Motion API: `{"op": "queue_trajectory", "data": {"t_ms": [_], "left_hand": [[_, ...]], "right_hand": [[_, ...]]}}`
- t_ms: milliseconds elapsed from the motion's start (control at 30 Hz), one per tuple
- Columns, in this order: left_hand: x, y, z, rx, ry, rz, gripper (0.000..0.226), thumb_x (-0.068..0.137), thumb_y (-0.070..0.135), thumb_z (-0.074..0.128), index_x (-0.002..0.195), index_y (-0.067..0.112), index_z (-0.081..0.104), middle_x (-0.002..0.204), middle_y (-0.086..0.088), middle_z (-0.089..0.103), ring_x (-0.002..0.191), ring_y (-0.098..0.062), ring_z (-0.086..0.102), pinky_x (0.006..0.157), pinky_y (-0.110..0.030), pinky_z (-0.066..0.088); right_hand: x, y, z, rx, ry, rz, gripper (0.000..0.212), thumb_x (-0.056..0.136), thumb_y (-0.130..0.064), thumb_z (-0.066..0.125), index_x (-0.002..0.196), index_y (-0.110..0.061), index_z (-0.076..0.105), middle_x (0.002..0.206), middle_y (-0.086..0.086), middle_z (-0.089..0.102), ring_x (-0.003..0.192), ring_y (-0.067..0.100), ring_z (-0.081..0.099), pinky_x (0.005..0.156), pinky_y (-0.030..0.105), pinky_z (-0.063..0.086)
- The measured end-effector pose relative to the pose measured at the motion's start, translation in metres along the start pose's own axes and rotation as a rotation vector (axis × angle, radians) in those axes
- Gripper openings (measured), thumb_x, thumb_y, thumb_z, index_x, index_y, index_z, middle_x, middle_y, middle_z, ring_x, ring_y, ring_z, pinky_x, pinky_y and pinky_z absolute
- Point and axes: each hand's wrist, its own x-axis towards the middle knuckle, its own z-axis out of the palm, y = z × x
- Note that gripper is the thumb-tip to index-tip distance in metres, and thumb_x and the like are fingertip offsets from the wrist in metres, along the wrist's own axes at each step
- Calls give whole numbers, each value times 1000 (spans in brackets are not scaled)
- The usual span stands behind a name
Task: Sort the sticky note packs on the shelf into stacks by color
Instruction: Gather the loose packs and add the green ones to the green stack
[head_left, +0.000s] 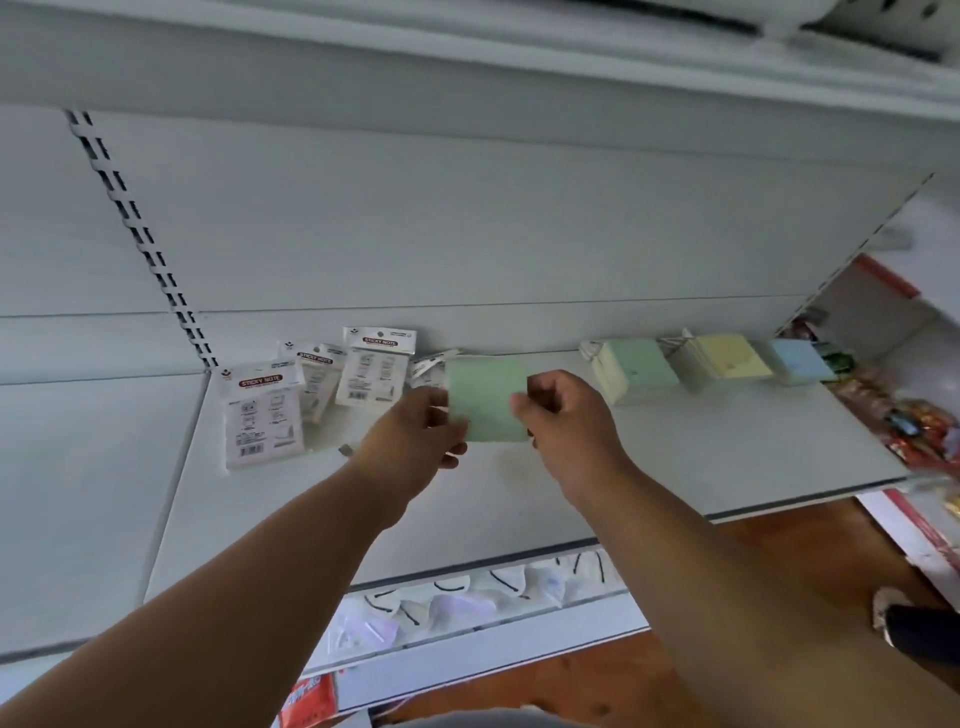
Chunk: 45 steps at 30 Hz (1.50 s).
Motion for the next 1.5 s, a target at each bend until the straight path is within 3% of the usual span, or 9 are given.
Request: {"op": "queue_trajectory", "data": {"t_ms": [133,300,400,533,767,900,1167,1267,1500], "left_hand": [[14,5,53,288,61,97,25,91,17,61,112,28,55,78,2,70,72,-20,70,70,-35,58],[45,18,132,361,82,155,34,90,23,63,123,27,56,85,10,66,67,-13,71,67,-32,59],[70,29,177,306,182,155,44,88,25,67,129,25,50,86,10,66,68,-13,71,71,-40,60],[102,31,213,480,327,162,45,87,35,65,128,24,52,96,9,67,80,-14,67,74,-31,53],[110,15,236,649,371,128,49,84,39,68,130,24,58,113,3,61,89,-9,58,79,-23,43],[98,3,241,706,358,172,63,77,32,77,135,24,51,117,6,55,88,-6,55,81,-22,47],[104,0,235,665,402,165,40,82,24,71,121,25,61,107,7,63,88,-7,63,76,-22,48],[102,0,236,580,302,160,56,79,33,73,131,30,52,114,13,64,94,-5,65,80,-24,52],[105,4,242,449,284,104,55,88,32,64,139,31,44,124,14,59,110,-5,59,91,-28,49]], "right_hand": [[20,20,-39,-112,63,33,22,85,-32,64,104,-21,65,90,-5,68,81,19,65,74,34,54],[62,40,-111,-262,115,9,33,87,-31,64,115,-15,66,103,-1,68,94,19,63,84,31,51],[101,51,-147,-268,92,-21,34,86,-29,66,116,-14,68,108,0,70,99,18,65,90,32,51],[144,68,-166,-306,38,-87,31,82,-26,67,112,-16,71,103,2,73,98,22,67,88,34,52],[160,100,-170,-436,-29,-180,14,79,-13,55,79,-7,67,76,9,65,71,26,59,51,29,36],[154,107,-169,-362,-76,-178,18,87,-22,55,99,-15,67,91,1,68,81,19,61,63,26,42],[145,113,-165,-274,-163,-182,22,96,-25,49,113,-18,61,99,-2,66,84,13,57,55,18,35],[143,113,-160,-223,-196,-133,26,96,-31,47,119,-20,55,107,-1,64,96,19,60,66,25,41],[149,120,-155,-211,-236,-150,31,98,-35,45,123,-19,49,116,4,63,105,23,60,83,33,46]]}}
